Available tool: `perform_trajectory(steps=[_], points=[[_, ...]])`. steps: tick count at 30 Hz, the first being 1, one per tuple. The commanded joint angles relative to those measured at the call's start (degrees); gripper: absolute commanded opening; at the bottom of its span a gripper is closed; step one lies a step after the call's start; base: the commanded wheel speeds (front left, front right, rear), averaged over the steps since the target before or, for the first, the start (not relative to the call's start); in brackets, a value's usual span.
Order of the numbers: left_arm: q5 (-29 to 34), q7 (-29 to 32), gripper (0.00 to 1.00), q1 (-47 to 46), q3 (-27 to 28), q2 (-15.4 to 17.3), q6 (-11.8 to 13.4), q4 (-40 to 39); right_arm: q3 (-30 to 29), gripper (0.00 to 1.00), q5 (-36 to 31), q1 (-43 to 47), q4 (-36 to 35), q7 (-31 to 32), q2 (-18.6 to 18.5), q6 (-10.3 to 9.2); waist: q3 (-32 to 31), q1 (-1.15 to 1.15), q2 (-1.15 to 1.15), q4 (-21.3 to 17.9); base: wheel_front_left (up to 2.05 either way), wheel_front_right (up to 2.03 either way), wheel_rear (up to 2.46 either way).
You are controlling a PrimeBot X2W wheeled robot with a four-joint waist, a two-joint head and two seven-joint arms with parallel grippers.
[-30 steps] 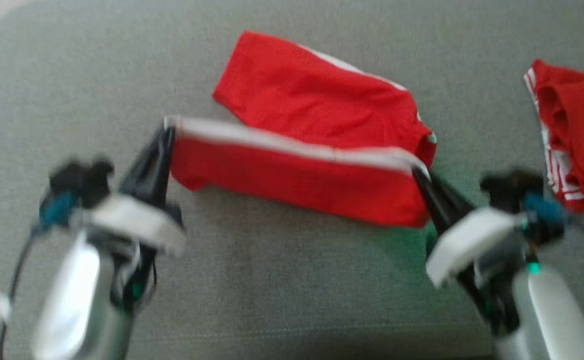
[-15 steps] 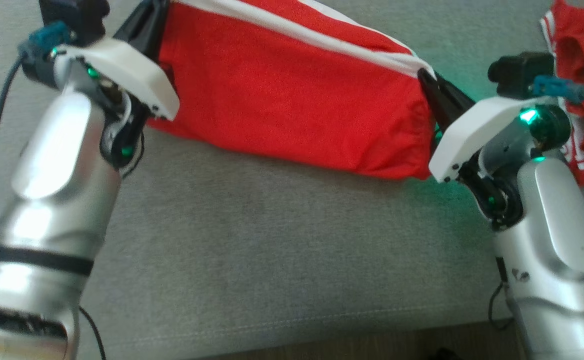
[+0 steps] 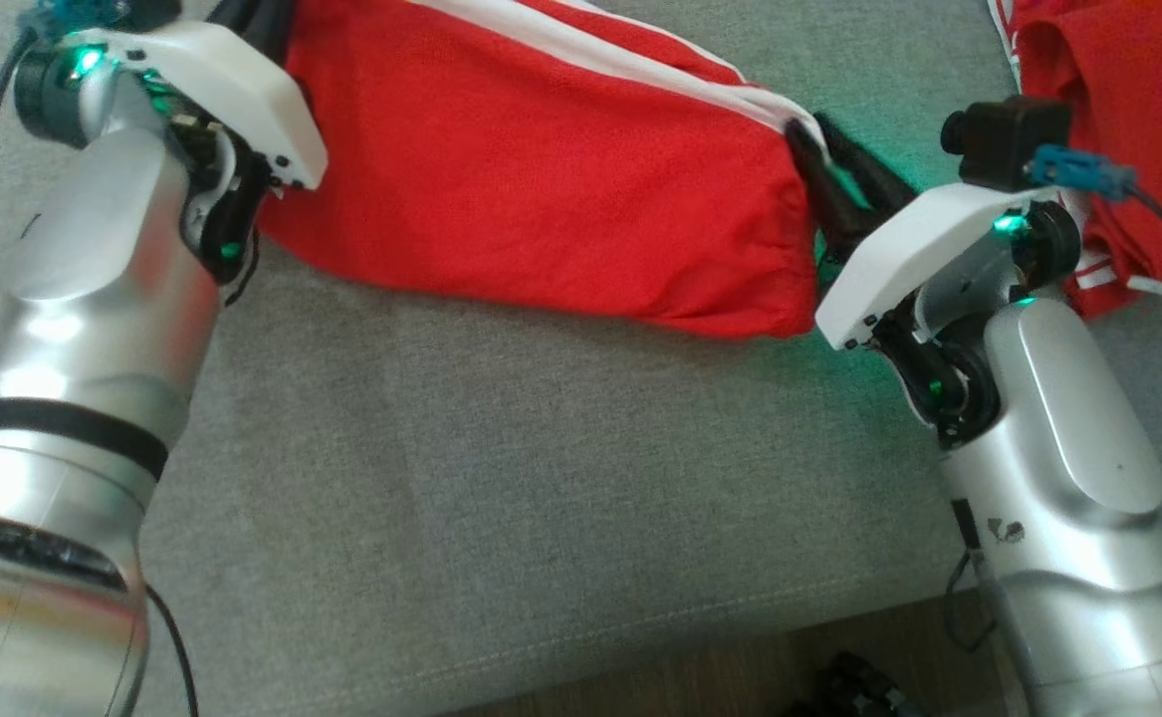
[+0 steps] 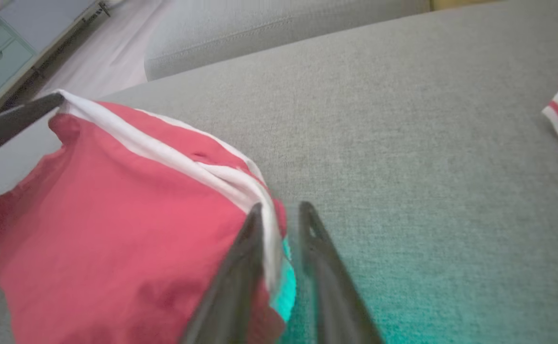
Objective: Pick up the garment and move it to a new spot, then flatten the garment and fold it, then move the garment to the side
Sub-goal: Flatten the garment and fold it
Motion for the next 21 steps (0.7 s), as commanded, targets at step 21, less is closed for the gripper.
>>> perform_trajectory(steps=[21], points=[[11.4, -3.2, 1.00, 26.1, 19.5, 3.7, 12.3, -36.1, -6.7, 1.00, -14.8, 17.1, -19.7, -23.1, -0.4, 0.22, -5.2, -0.01, 0.00, 5.7, 0.00, 0.00, 0.00]])
